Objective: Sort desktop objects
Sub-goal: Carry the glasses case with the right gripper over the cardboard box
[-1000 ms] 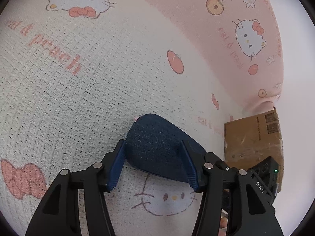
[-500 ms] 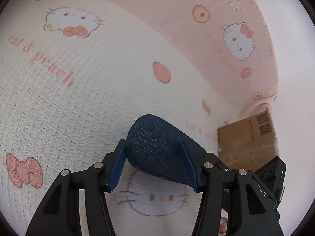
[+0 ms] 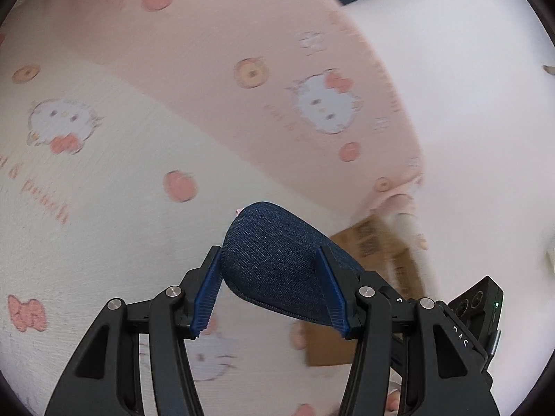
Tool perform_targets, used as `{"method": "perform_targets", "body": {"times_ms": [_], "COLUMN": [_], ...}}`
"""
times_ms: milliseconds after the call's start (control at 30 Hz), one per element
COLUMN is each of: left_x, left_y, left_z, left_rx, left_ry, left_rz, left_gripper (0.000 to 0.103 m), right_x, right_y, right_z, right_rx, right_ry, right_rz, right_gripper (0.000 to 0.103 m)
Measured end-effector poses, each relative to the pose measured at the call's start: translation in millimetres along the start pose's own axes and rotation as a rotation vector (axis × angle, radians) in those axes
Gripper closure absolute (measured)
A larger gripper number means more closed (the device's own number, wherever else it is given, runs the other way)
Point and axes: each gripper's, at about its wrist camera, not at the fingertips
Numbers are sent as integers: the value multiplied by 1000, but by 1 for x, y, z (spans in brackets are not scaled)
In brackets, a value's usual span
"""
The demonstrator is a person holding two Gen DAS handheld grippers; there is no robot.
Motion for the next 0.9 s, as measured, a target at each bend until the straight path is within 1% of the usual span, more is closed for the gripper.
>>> {"method": "perform_targets", "body": {"times_ms": [100,300,433,700,867,900], "left_x": [-3,-12,-20,-27,-26,-26], "left_y": [2,-6,-19,-72,-110,-118], "left_z": [-30,-86,-123,-194,-244,-254], "left_rx": [38,83,102,154,145,143], "left_ry": [-35,-97,-127,-133,-166,-173], "left_rz": [-10,-9,7,84,127,135], "left_gripper": [45,45,45,45,45,45], "right_x": [-13,-40,-64,-118,-150,-157], "right_y": [30,77,105,158,186,191], "right_z": [3,-2,-12,-53,-88,-98], "right_rx": [4,8,7,56,68,59], "right_ry": [14,12,1,-11,-40,-59], "right_rz": [-47,-122,-145,-181,-204,-198], "right_gripper": [50,50,50,50,50,50]}}
Point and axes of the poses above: each gripper's, at about its wrist camera, not at the fingertips, and y roughly against the way its jaws point, z to its left, x to its underside, and after that the axes turned 7 degrees about z, right-handed
